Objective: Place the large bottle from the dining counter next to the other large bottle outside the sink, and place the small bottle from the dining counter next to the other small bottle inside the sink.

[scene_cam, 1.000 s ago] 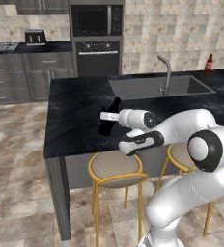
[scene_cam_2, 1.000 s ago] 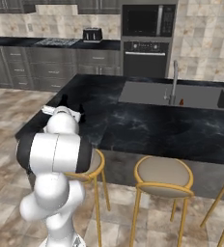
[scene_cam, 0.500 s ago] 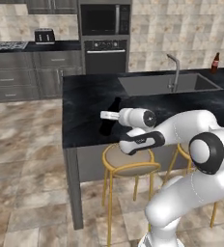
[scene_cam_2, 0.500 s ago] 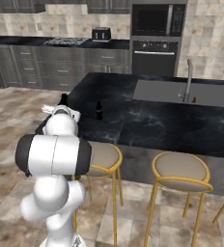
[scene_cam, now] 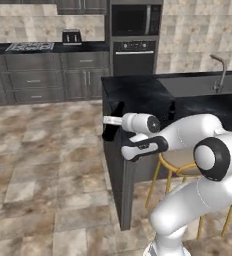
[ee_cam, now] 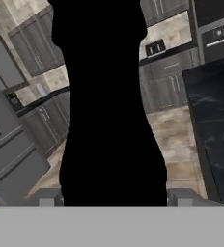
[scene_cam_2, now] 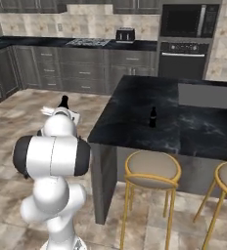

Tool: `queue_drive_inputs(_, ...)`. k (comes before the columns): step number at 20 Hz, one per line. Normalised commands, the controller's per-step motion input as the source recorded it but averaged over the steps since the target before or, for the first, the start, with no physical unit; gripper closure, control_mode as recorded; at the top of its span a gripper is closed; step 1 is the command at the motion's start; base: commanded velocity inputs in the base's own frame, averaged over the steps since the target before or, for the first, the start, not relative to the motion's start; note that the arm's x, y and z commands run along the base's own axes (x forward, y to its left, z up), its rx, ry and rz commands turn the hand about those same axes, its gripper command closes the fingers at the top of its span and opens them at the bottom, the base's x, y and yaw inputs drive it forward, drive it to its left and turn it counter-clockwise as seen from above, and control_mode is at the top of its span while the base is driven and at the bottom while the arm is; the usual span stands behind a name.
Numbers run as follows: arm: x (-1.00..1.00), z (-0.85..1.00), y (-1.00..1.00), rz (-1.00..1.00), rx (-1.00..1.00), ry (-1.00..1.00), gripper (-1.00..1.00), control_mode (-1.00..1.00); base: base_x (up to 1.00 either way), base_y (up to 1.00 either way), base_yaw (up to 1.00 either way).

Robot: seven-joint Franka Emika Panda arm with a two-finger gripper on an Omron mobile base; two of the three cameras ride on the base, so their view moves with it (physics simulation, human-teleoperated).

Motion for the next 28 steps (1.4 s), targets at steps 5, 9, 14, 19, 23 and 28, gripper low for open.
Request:
queue_drive_inputs(5, 0.00, 0.00, 0.00, 0.00, 0.00, 0.00, 1.00, 1.00, 0.16, 1.00, 0.04)
queue_drive_inputs(9, 0.00, 0.00, 0.00, 0.00, 0.00, 0.00, 1.00, 1.00, 0.27, 1.00, 0.04)
queue_drive_inputs(14, 0.00, 0.00, 0.00, 0.00, 0.00, 0.00, 1.00, 1.00, 0.51, 0.86, 0.01)
queue_drive_inputs(19, 0.00, 0.00, 0.00, 0.00, 0.00, 0.00, 1.00, 1.00, 0.69, 0.48, -0.05)
queue_drive_inputs(23, 0.00, 0.00, 0.00, 0.00, 0.00, 0.00, 1.00, 1.00, 0.68, 0.38, -0.23)
queue_drive_inputs(28, 0.00, 0.00, 0.00, 0.00, 0.00, 0.00, 1.00, 1.00, 0.81, 0.32, -0.30)
